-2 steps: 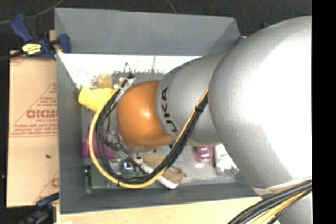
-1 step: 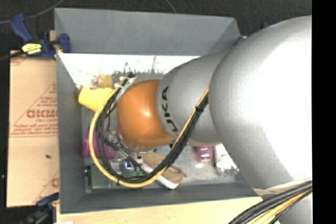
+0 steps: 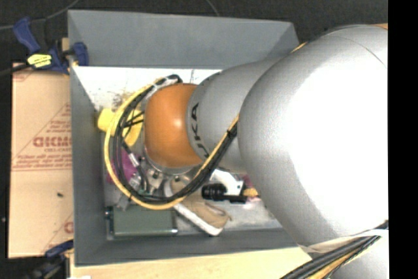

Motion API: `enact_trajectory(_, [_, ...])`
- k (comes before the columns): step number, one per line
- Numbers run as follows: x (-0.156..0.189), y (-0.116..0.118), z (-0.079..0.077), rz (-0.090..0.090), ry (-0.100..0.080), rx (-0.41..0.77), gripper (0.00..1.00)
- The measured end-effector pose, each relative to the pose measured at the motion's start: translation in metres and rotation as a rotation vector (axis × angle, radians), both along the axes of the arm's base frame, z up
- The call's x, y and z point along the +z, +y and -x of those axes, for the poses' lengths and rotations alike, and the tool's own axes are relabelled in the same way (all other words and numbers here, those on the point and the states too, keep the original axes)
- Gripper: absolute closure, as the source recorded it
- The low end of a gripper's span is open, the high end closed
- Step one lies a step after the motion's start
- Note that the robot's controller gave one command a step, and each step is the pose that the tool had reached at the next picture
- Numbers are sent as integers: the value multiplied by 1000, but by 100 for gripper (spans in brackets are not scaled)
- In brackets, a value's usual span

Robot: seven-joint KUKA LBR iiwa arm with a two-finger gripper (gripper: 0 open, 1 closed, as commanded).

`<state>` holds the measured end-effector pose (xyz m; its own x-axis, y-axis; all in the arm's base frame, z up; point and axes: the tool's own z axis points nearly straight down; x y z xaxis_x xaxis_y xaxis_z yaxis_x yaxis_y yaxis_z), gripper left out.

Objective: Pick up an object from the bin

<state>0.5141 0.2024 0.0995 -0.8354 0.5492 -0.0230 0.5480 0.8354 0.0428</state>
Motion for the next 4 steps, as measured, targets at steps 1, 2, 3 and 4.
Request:
enact_trajectory(1, [-8, 13, -19, 27, -33, 173, 0])
enact_trajectory(2, [-10, 18, -32, 6, -32, -95, 100])
enact_trajectory(3, [-10, 18, -33, 6, -33, -97, 100])
enact_trajectory(4, [-9, 15, -28, 3, -37, -95, 100])
